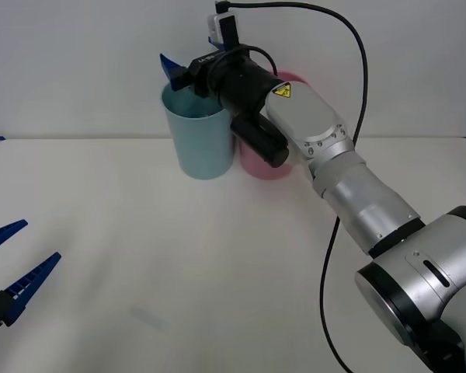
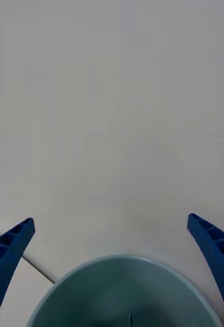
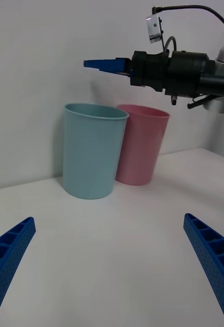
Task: Grasp the object on the table and drop it into the matching bin: aluminum can to the light blue bin, PET bottle to the pink bin.
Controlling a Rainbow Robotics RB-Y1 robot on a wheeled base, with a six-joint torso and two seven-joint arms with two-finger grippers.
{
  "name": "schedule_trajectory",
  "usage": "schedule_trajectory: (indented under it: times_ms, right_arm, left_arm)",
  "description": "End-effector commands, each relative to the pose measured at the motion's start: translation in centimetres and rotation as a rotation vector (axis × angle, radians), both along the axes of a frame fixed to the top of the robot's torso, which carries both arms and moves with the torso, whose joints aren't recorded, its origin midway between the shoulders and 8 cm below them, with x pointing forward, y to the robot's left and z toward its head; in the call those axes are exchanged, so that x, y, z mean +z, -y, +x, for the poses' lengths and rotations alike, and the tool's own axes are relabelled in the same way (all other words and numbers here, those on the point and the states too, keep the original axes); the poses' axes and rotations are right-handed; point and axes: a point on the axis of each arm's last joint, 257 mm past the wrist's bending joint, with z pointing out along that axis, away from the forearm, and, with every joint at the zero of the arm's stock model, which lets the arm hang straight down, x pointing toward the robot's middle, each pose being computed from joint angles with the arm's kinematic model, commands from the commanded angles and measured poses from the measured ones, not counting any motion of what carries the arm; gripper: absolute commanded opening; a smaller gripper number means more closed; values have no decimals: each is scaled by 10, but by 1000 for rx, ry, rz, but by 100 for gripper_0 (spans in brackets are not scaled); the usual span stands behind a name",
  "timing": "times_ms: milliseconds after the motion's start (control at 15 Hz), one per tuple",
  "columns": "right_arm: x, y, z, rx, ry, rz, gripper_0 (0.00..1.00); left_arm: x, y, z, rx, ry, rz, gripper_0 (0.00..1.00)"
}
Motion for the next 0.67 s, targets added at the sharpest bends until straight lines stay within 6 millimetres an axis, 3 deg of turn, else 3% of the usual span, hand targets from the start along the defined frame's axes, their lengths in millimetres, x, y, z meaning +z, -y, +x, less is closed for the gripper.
schedule_trajectory:
  times_ms: [67, 333, 667]
  right_arm:
    - [4, 2, -6, 6, 18, 12, 100]
    - [-2, 8, -34, 50, 62, 9, 100]
    - [-7, 28, -80, 118, 120, -6, 100]
  left_arm:
    - [0, 0, 0, 0, 0, 0, 100]
    - [0, 0, 0, 0, 0, 0, 100]
    - [0, 0, 0, 0, 0, 0, 100]
